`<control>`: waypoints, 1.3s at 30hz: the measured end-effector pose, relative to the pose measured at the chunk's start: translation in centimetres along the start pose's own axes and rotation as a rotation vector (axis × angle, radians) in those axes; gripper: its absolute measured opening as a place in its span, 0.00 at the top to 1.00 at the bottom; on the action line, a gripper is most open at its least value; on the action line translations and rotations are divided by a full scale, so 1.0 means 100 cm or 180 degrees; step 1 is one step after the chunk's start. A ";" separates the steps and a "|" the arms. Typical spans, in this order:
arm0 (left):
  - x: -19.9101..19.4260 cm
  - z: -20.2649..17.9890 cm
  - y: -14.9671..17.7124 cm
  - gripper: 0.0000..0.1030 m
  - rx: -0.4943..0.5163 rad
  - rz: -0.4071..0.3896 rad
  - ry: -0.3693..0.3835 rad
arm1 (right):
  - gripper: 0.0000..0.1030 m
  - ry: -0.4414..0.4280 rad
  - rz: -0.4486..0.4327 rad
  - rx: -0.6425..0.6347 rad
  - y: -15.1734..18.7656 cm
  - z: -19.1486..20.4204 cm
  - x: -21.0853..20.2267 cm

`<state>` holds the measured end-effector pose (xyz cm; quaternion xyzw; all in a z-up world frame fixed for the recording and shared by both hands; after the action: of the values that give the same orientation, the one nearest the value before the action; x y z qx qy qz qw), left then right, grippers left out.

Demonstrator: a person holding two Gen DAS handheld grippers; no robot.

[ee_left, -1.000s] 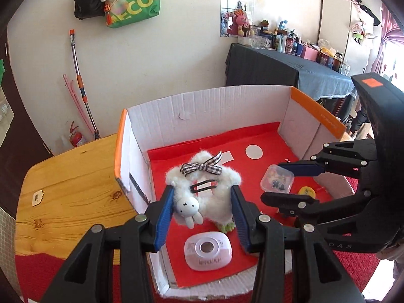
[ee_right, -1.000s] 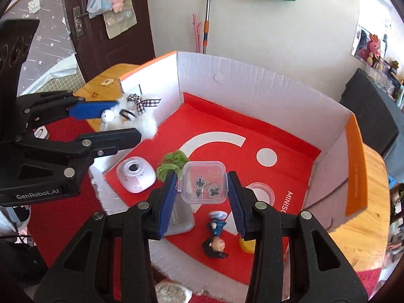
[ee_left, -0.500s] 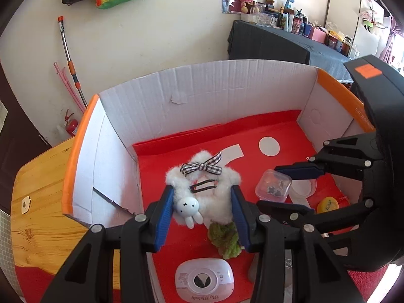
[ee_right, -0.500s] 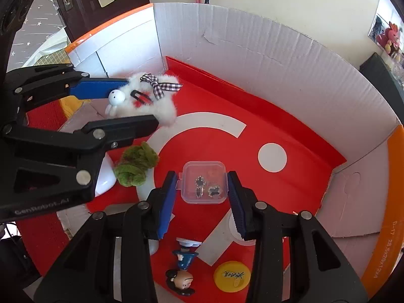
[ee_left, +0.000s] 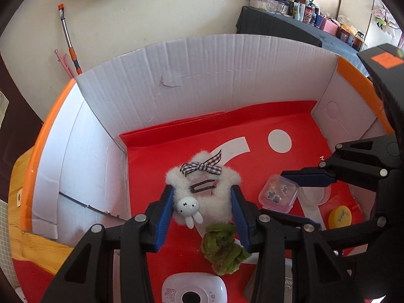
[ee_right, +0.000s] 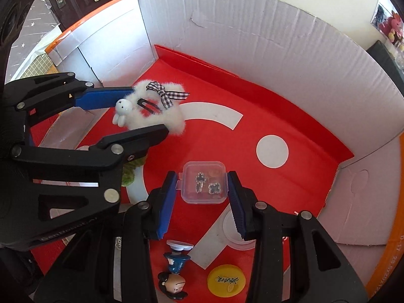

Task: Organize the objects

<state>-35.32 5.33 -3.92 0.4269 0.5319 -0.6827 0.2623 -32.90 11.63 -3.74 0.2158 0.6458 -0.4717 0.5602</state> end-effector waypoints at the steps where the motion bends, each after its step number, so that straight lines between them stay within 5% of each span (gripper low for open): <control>1: 0.001 0.001 0.000 0.55 -0.0023 0.0008 0.0018 | 0.63 0.0026 0.0016 -0.0017 0.001 0.000 0.001; 13: 0.011 0.012 0.010 0.55 -0.0343 0.0147 0.0318 | 0.62 0.0040 0.0001 -0.0041 0.008 0.002 -0.001; 39: 0.002 0.017 0.015 0.46 -0.0413 0.0100 0.0360 | 0.57 0.0039 -0.0025 0.0031 0.027 -0.003 -0.009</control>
<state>-34.73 3.34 -4.75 0.4551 0.5822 -0.6174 0.2695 -30.64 13.37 -3.91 0.2189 0.6478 -0.4756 0.5534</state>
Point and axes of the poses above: each gripper's, at about its wrist camera, not at the fingertips, and x roughly the way its jaws point, z to its left, y to its underside, the point moved 9 cm from there along x, roughly the way its jaws point, and after that the axes turned 4 degrees about x, right-handed, at the moved point
